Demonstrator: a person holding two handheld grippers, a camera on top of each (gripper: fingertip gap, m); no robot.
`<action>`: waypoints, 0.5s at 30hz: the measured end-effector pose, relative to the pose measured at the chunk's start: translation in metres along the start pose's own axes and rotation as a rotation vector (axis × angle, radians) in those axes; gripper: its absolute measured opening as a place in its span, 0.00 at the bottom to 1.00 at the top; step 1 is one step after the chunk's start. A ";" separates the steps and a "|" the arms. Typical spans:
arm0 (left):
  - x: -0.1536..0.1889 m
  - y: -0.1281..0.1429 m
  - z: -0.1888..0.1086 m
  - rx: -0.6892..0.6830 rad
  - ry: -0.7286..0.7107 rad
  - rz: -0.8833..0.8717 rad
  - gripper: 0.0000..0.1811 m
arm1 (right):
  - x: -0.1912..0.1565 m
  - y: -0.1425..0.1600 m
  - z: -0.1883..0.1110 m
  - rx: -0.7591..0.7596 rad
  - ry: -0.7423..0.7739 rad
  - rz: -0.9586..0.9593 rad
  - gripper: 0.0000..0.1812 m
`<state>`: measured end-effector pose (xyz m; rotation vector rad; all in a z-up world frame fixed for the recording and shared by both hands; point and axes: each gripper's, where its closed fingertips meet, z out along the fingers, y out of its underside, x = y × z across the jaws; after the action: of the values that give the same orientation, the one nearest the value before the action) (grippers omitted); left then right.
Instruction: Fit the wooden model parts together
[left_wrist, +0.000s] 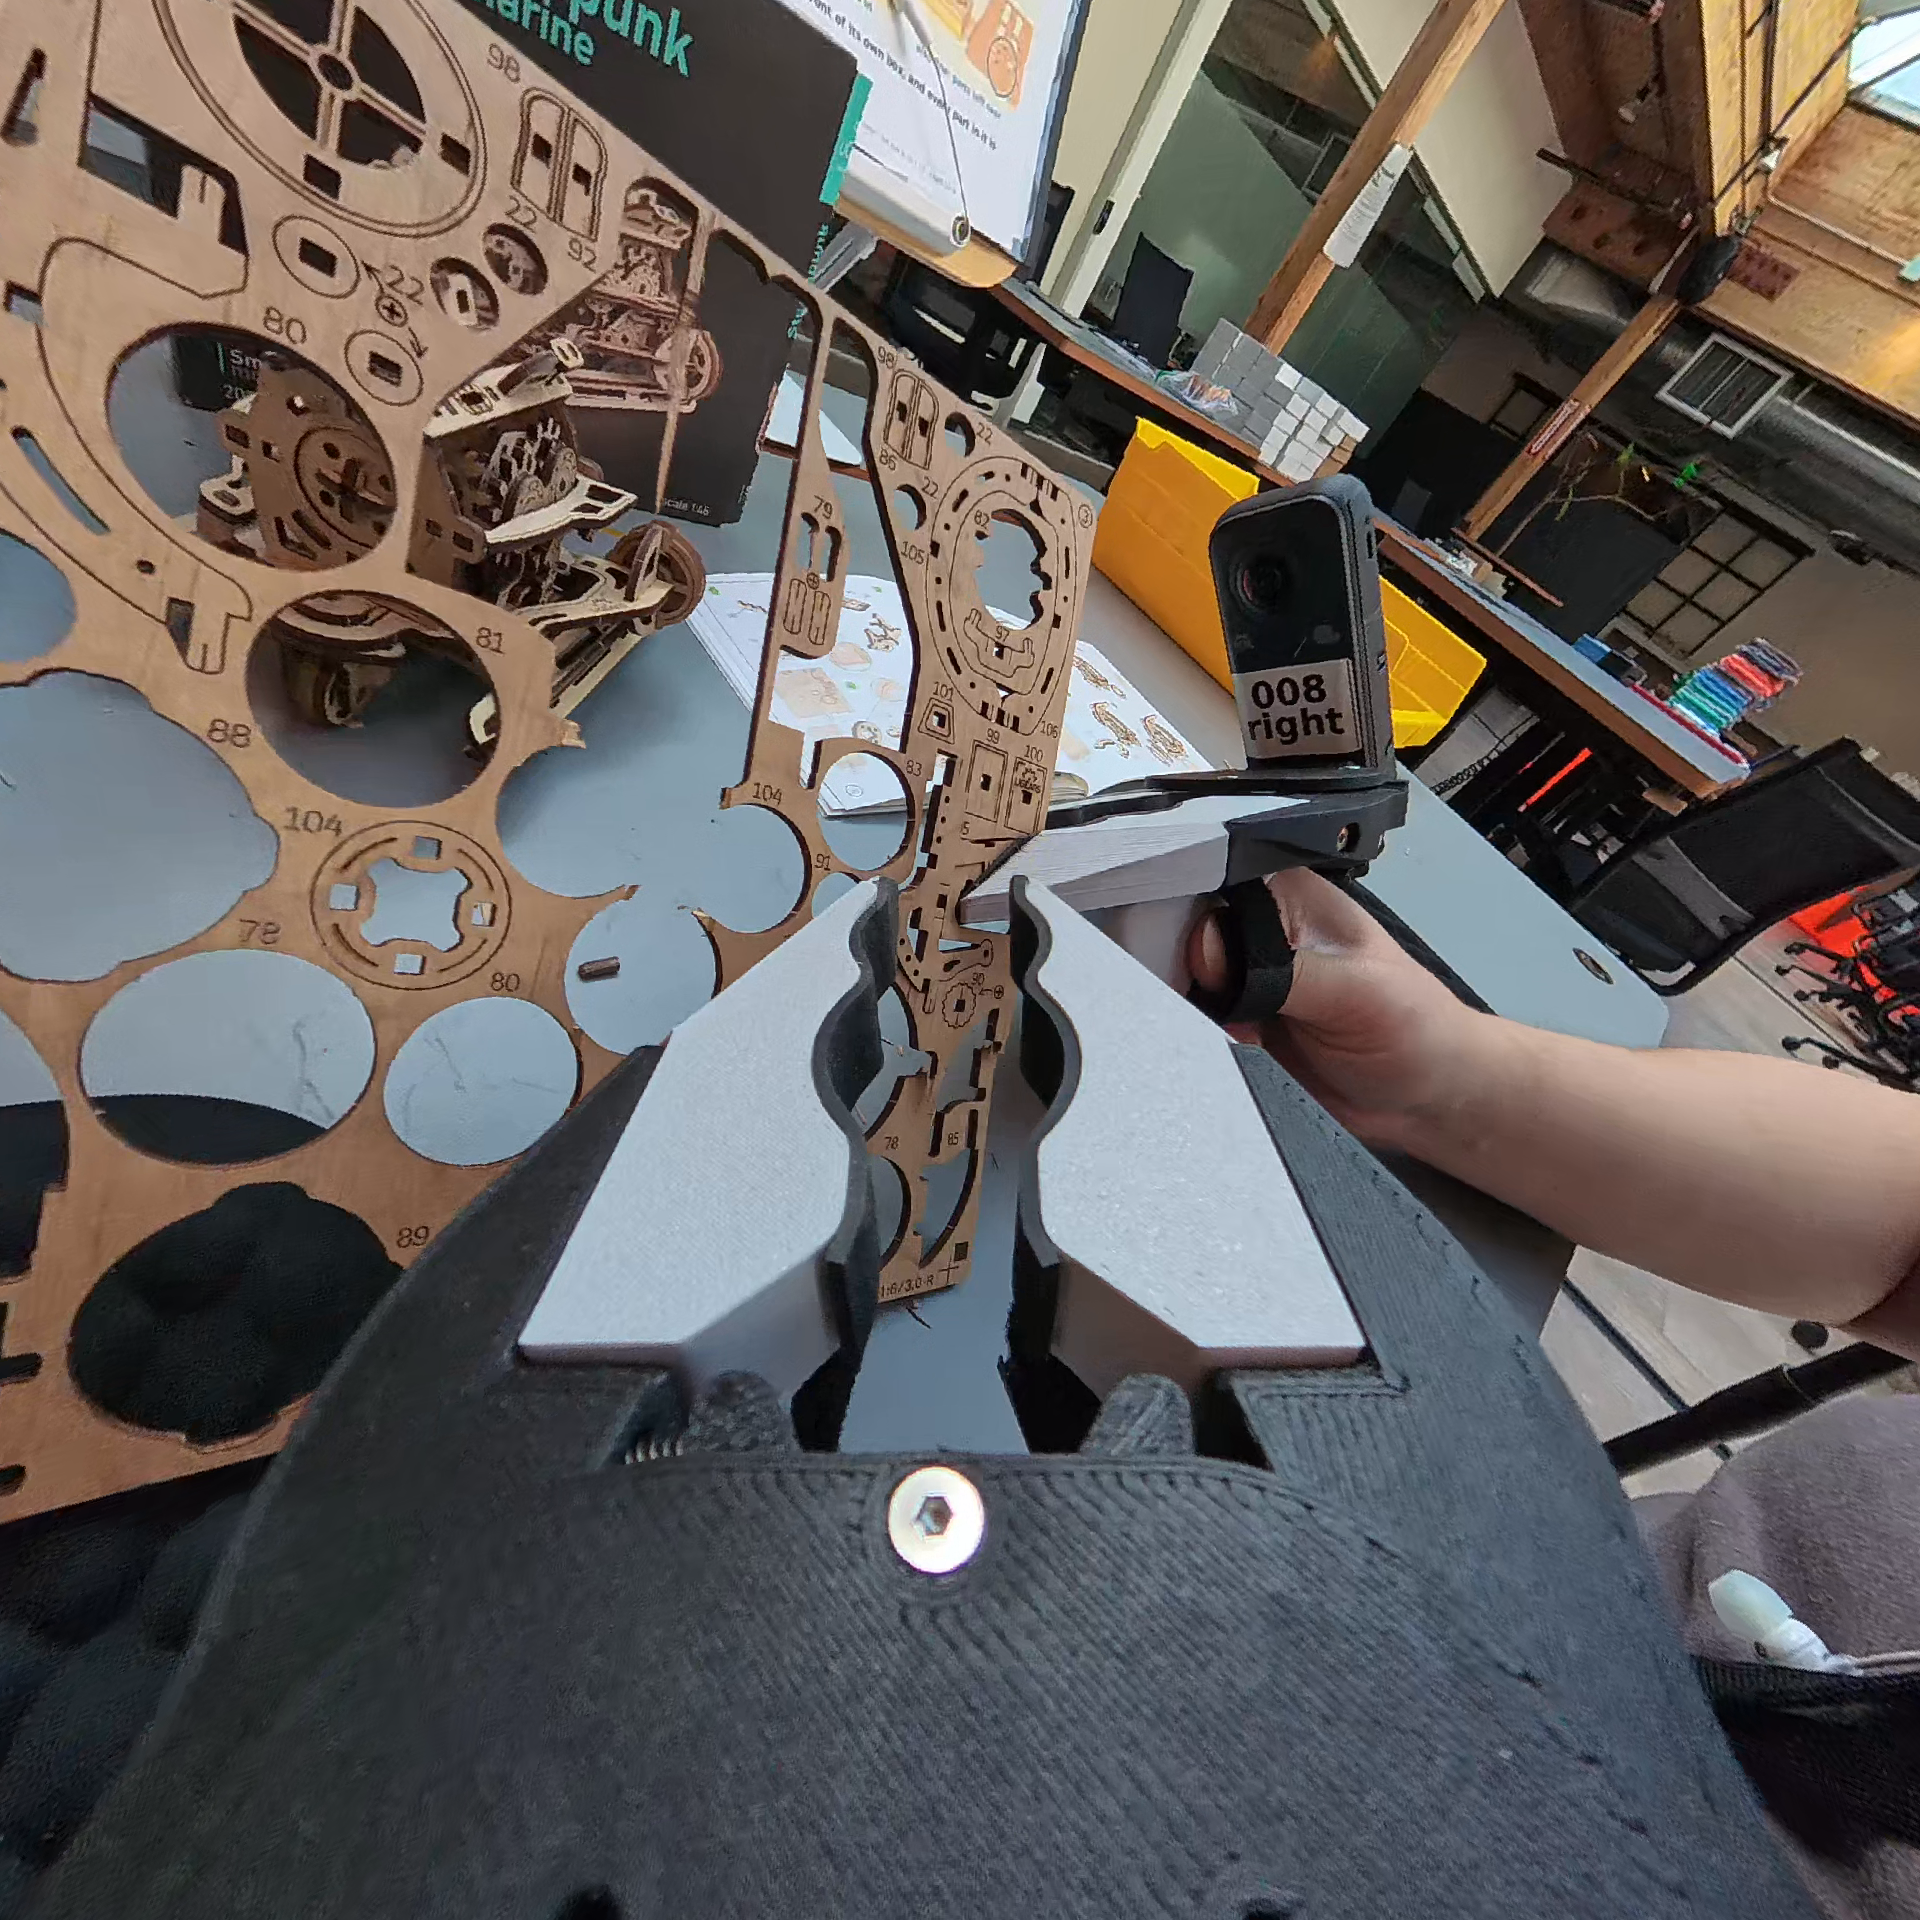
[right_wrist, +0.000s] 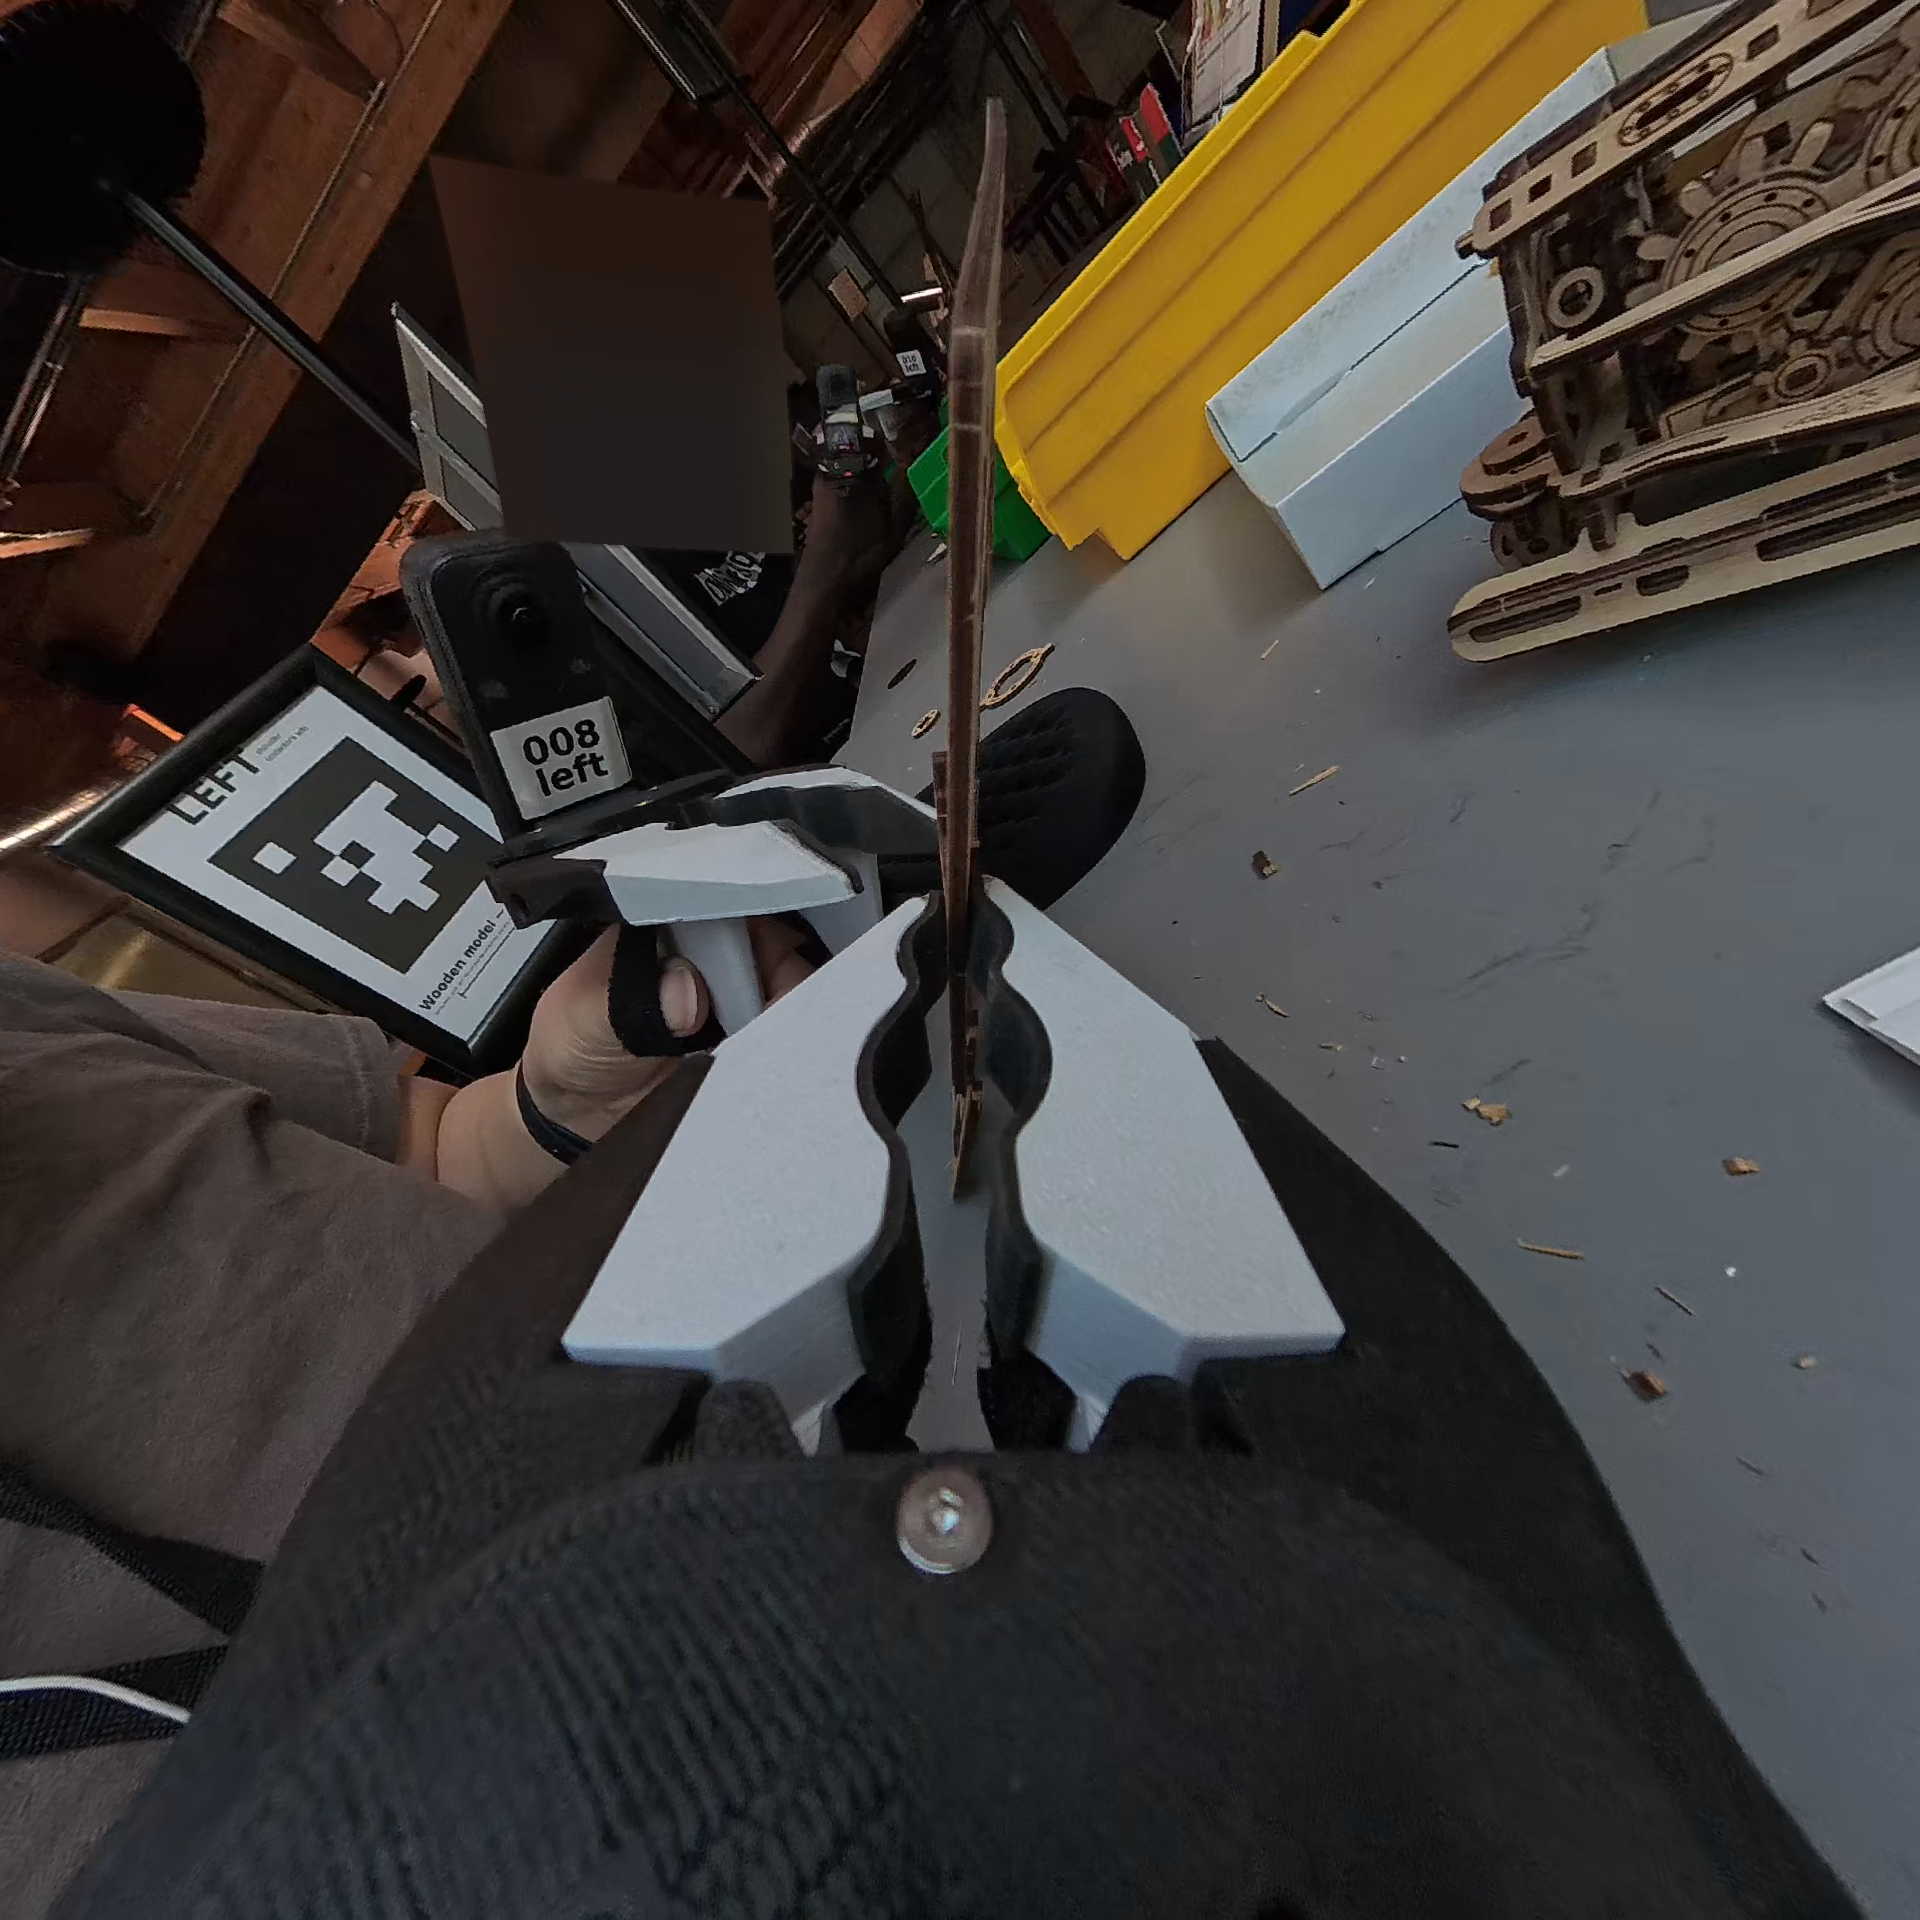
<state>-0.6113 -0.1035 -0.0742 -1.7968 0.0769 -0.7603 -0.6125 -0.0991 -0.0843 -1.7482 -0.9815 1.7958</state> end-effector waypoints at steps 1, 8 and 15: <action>-0.002 0.001 0.000 0.000 -0.002 -0.010 0.10 | 0.001 0.001 0.000 -0.007 -0.002 0.015 0.00; -0.004 0.000 -0.003 -0.031 -0.018 0.114 0.04 | -0.002 0.003 0.001 -0.022 -0.022 0.017 0.00; 0.010 -0.011 0.001 -0.032 -0.088 0.621 0.21 | -0.007 0.005 0.001 -0.036 -0.040 -0.021 0.00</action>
<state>-0.6065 -0.1023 -0.0605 -1.6961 0.5625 -0.2351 -0.6125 -0.1077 -0.0829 -1.7226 -1.0502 1.8178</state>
